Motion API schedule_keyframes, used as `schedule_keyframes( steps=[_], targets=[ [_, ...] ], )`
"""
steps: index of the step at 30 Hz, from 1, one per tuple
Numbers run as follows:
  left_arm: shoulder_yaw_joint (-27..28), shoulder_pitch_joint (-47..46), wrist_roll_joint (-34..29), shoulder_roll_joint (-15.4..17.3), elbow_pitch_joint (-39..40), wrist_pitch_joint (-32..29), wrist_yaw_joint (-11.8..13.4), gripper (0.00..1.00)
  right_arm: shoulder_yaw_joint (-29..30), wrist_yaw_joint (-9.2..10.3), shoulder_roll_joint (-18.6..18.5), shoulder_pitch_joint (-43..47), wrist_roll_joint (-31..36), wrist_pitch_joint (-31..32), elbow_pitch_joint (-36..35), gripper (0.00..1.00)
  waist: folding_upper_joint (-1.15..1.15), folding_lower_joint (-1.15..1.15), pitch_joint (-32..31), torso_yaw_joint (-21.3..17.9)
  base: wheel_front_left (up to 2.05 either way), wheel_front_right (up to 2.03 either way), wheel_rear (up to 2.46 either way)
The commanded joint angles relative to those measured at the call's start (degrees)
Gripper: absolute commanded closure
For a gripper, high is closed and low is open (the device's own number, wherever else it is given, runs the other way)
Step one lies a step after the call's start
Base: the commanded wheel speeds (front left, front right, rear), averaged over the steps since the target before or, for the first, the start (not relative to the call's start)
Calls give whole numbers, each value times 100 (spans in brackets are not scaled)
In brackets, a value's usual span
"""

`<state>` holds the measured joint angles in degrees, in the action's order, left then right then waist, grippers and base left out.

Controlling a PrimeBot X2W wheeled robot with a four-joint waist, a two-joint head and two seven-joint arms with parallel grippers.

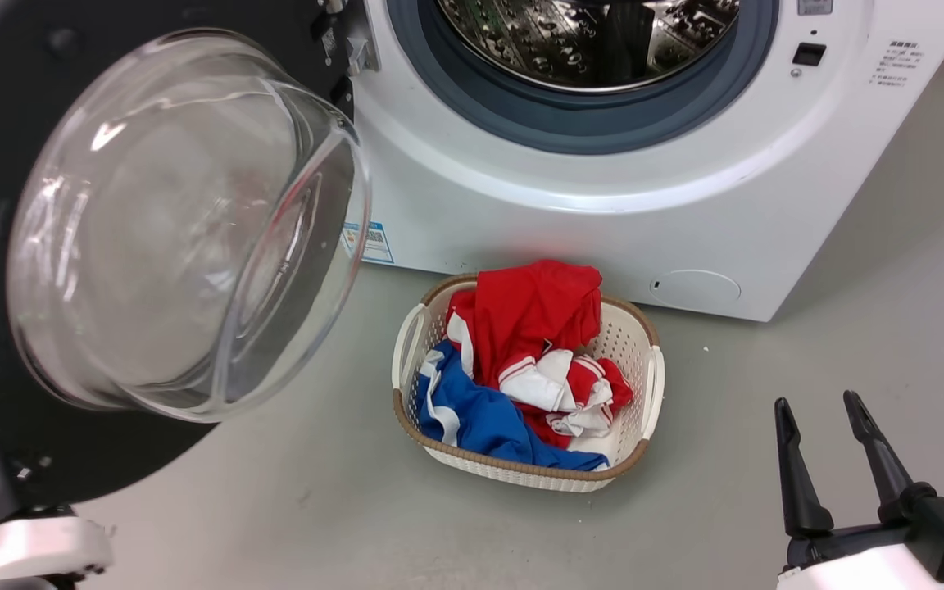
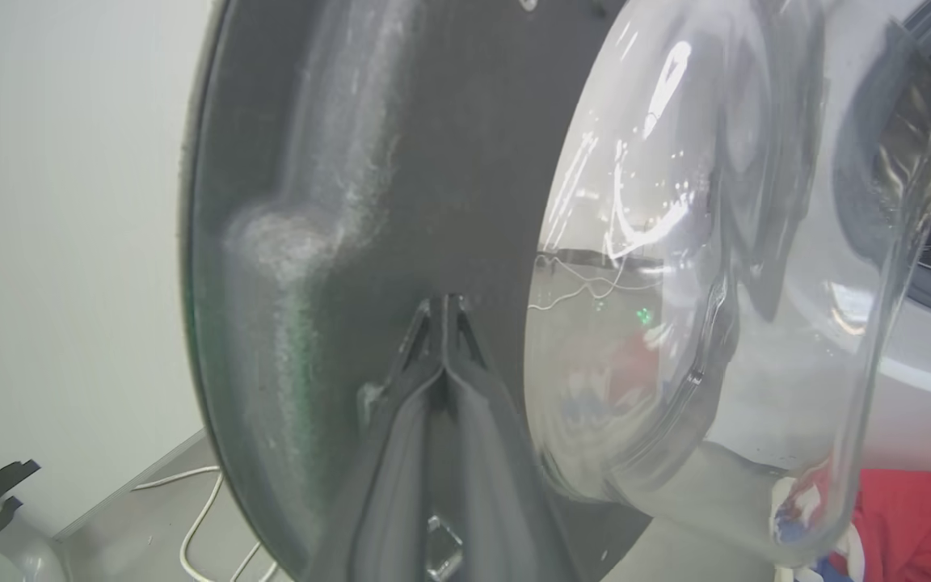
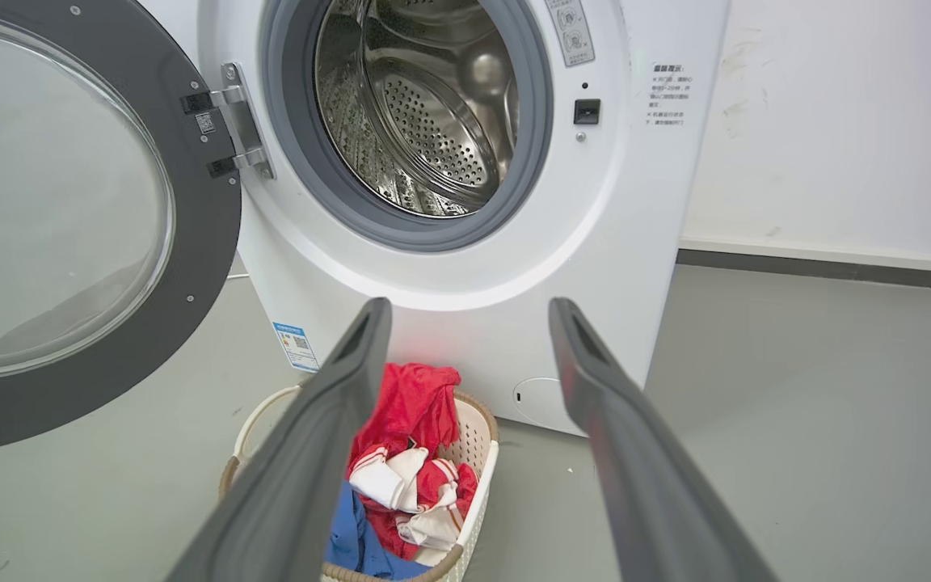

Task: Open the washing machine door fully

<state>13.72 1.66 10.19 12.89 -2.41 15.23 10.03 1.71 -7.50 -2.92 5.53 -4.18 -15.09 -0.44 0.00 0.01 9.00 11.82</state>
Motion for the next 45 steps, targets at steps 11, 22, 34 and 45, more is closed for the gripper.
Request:
schedule_keyframes(
  steps=[11,22,34,45],
  targets=[
    [972,-802,176,181,-869,-15,-403,100,59,1,8,-272,139,-10,-68,0,0,-1,375,-76,0,0,0],
    [1642,-1607,194,390,-1759,-15,-764,100,67,1,8,-433,175,-10,-79,0,0,-1,669,-218,0,0,0],
    [2173,-1981,-122,464,-2373,-13,-1215,100,116,1,8,-434,128,-10,-55,0,0,-1,605,-313,0,0,0],
    [2129,-1555,-645,161,-1510,-3,-1560,100,264,1,8,-279,13,-10,-170,0,0,-1,-2,-375,0,0,0]
  ],
)
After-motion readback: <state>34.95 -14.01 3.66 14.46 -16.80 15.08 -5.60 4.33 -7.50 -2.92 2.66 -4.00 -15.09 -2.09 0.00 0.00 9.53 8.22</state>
